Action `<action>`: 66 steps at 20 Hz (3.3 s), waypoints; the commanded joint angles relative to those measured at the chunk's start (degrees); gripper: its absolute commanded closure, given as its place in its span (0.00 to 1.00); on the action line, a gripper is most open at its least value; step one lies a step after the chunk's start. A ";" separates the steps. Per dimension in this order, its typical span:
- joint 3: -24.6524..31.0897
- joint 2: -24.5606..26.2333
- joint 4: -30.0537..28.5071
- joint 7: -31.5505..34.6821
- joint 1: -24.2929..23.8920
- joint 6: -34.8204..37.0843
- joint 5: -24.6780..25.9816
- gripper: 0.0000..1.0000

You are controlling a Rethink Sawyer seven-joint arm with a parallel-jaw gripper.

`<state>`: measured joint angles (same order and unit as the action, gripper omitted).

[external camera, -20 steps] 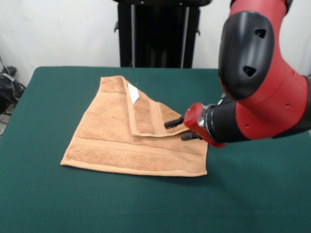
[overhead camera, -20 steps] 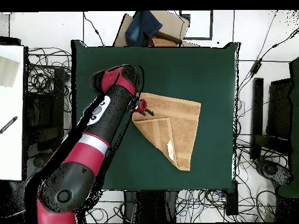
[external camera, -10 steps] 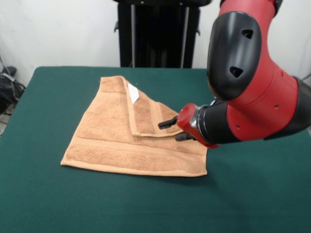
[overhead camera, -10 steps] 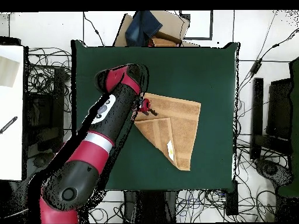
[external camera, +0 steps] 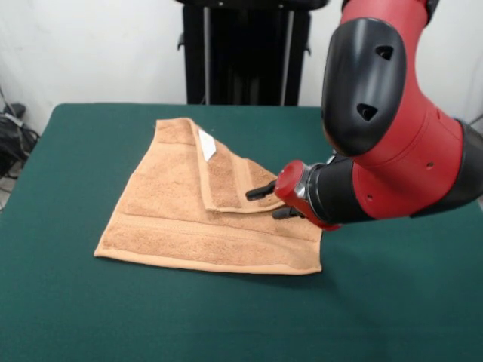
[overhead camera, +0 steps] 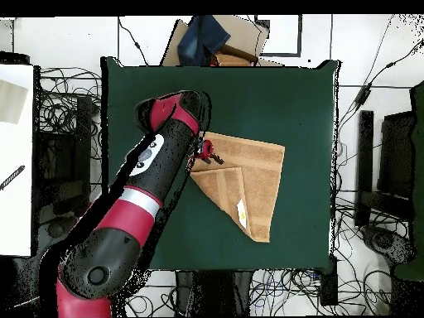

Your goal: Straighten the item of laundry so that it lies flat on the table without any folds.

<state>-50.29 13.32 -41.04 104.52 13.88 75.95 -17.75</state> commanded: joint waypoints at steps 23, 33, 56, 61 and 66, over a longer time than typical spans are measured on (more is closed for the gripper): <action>5.82 2.90 3.01 7.53 -2.52 -3.02 2.23 0.00; 5.22 -0.92 -2.59 5.19 -2.88 -4.97 5.72 0.00; 8.66 -4.07 -10.44 7.06 -0.69 -4.83 9.04 0.00; 8.33 -6.12 -14.98 7.47 0.97 -5.57 10.28 0.00; 9.24 -5.78 -15.69 7.88 1.24 -6.73 10.47 0.00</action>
<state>-49.58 7.62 -49.86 104.52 14.61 75.52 -8.76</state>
